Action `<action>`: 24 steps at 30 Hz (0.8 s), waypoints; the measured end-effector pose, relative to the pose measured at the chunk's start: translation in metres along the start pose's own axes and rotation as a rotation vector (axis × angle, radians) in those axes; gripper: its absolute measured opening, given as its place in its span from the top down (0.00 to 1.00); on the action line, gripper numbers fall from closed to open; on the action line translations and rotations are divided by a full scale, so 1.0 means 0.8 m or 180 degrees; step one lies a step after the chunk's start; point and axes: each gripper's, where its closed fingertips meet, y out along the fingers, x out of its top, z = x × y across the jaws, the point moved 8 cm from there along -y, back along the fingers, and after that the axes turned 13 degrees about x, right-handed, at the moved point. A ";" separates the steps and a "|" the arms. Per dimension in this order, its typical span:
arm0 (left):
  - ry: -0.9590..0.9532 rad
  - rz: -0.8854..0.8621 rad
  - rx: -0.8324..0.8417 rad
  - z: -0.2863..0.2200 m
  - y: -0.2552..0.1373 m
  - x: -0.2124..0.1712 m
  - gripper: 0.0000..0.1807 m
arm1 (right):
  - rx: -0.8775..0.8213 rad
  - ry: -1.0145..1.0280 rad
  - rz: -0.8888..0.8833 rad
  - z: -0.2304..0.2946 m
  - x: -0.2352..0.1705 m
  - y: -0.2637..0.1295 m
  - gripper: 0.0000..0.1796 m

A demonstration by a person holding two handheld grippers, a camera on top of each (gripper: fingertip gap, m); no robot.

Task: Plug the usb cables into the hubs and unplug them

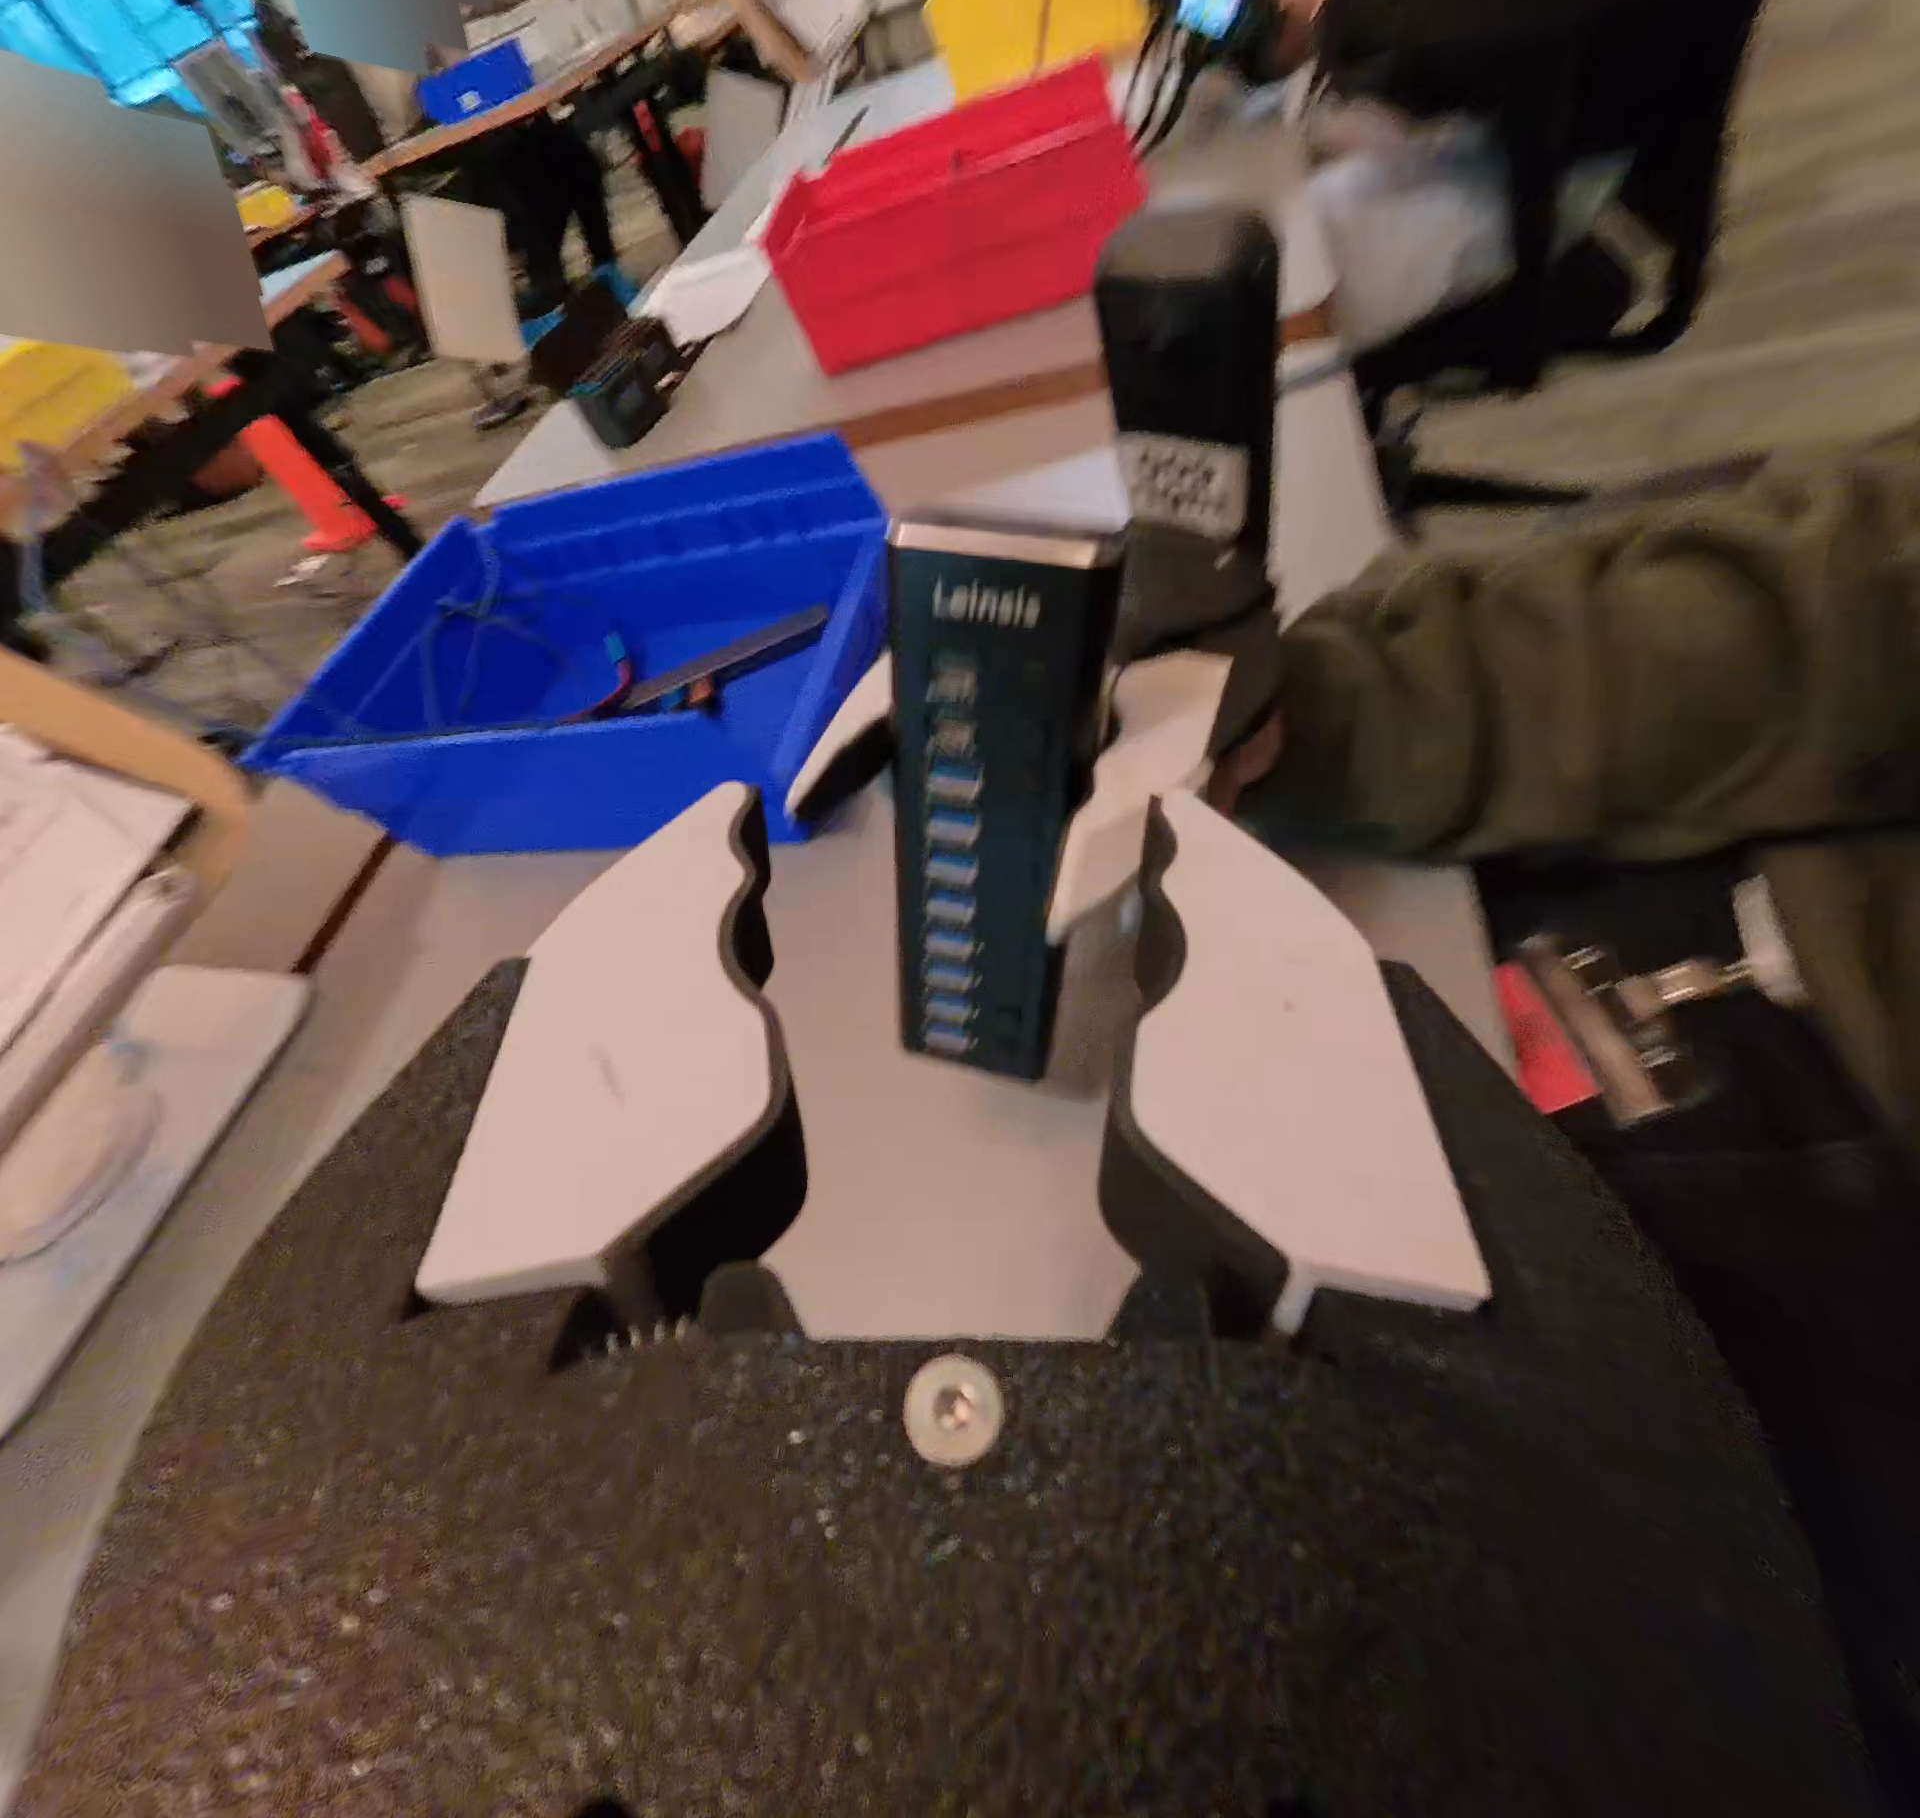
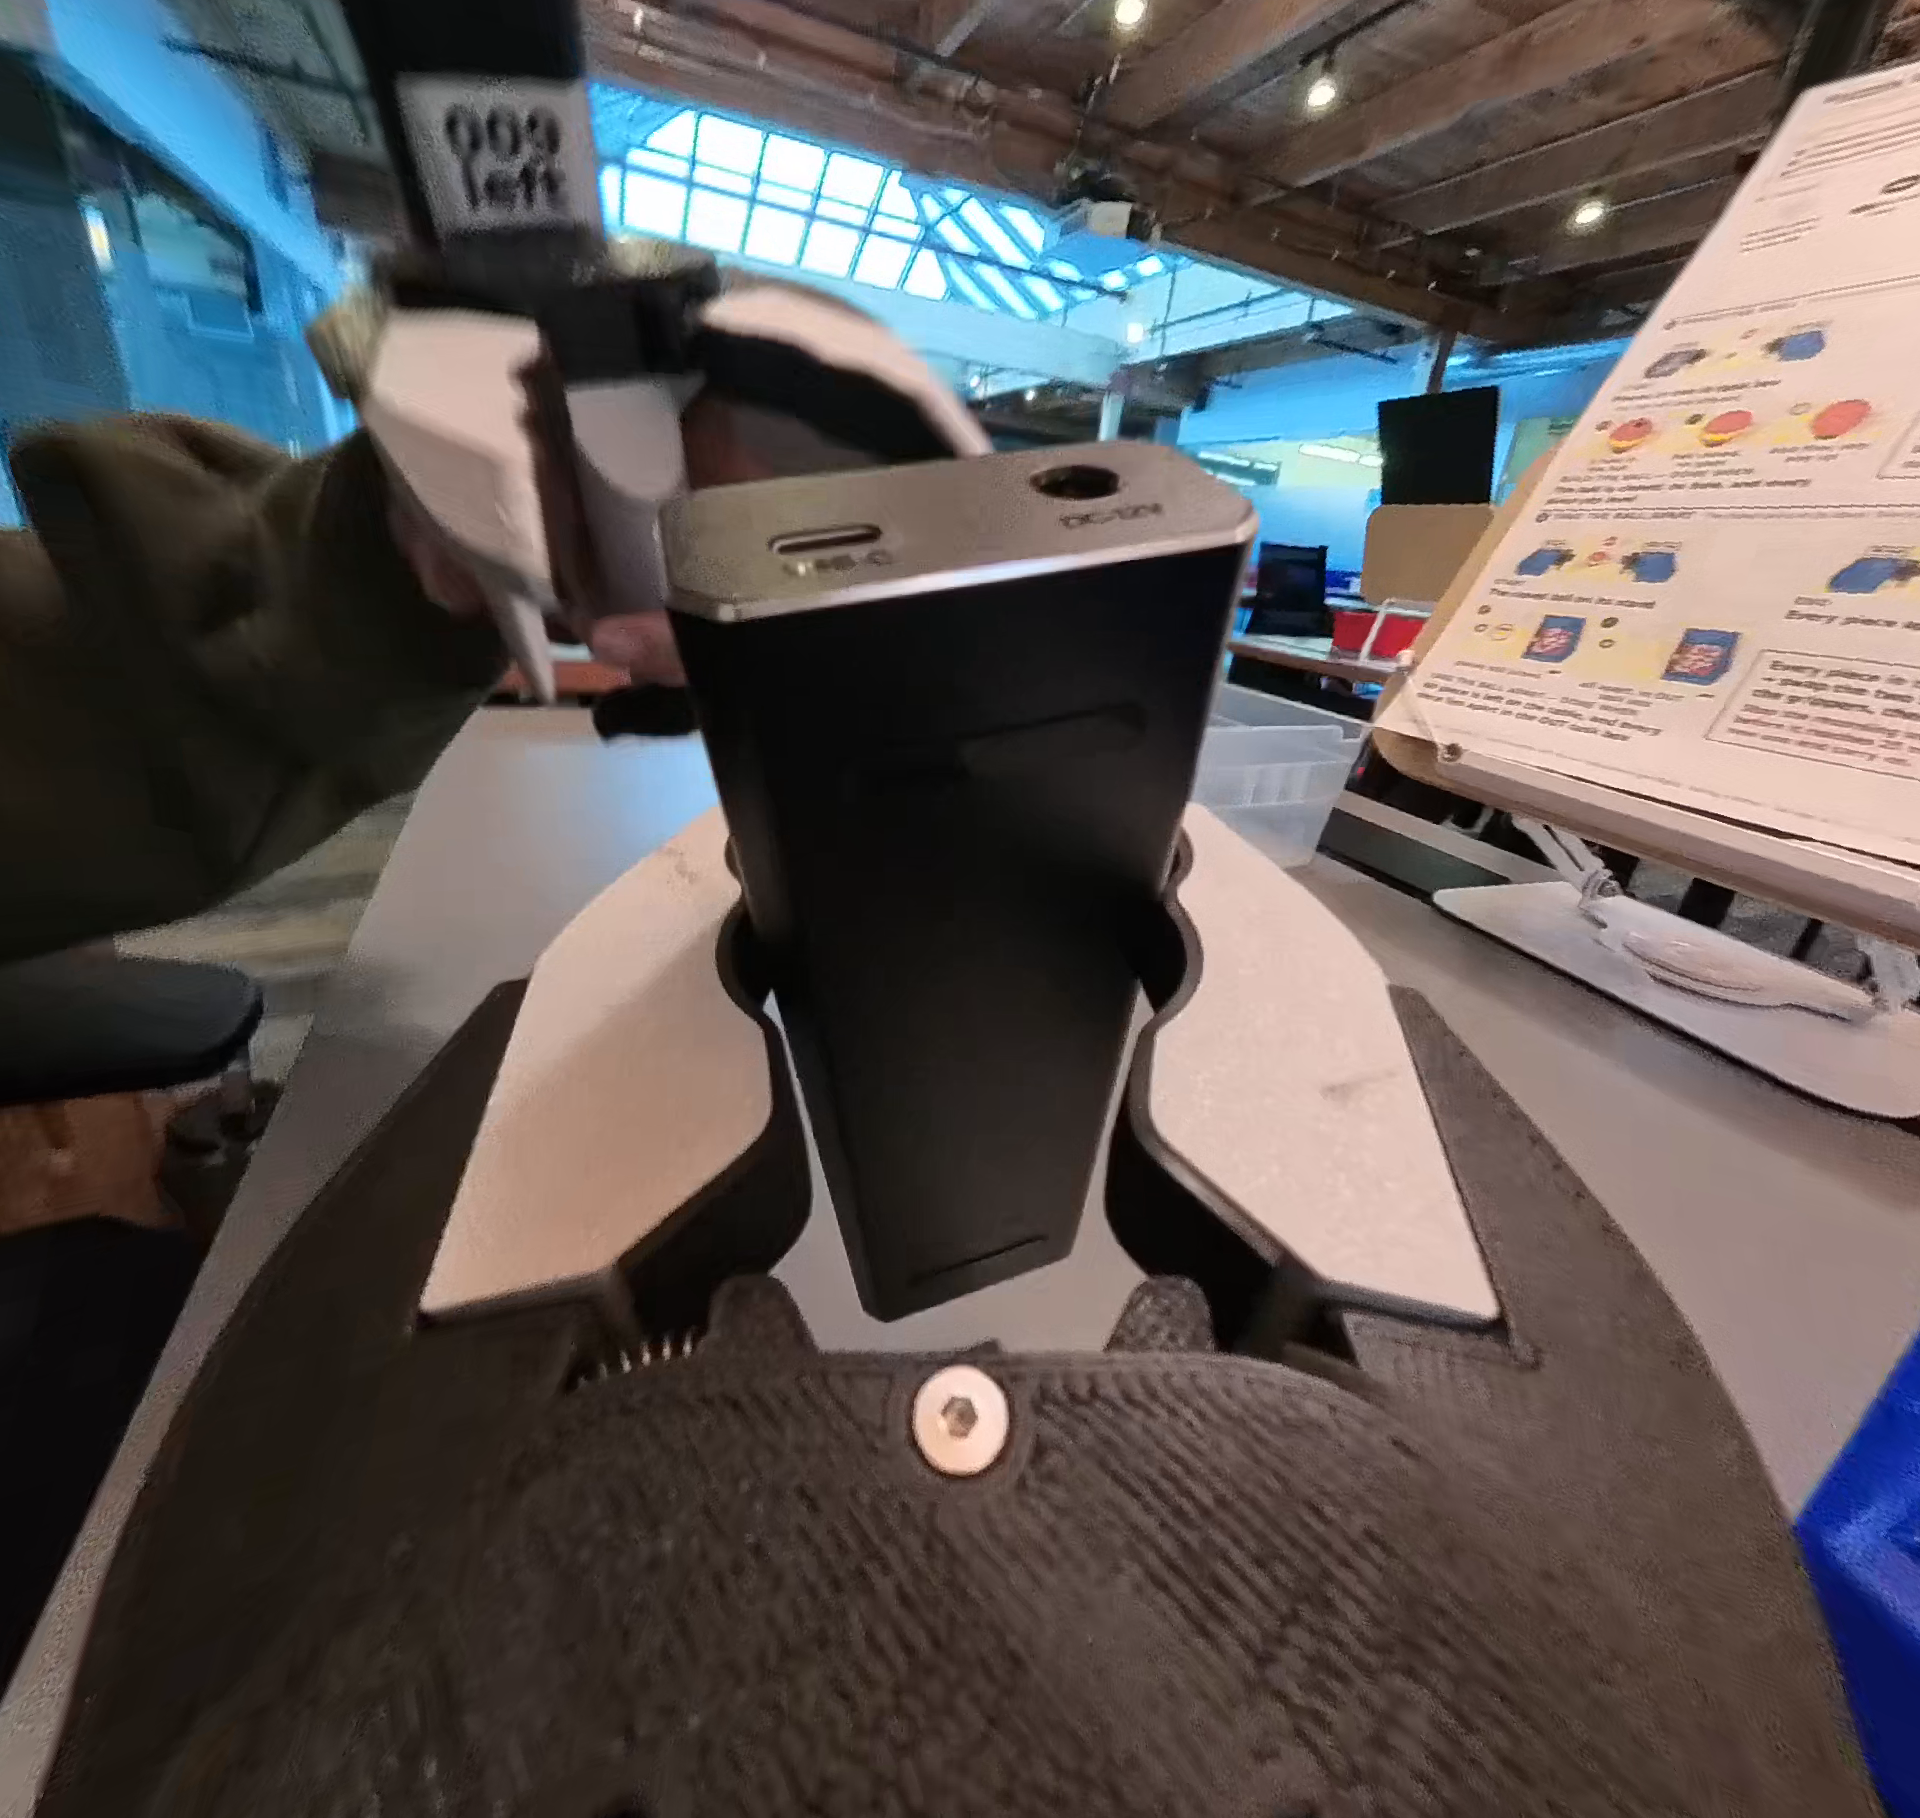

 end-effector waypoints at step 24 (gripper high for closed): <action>-0.0490 -0.0580 -0.0629 -0.041 0.014 0.067 0.62 | 0.0434 -0.0004 0.0252 0.057 0.026 0.056 0.53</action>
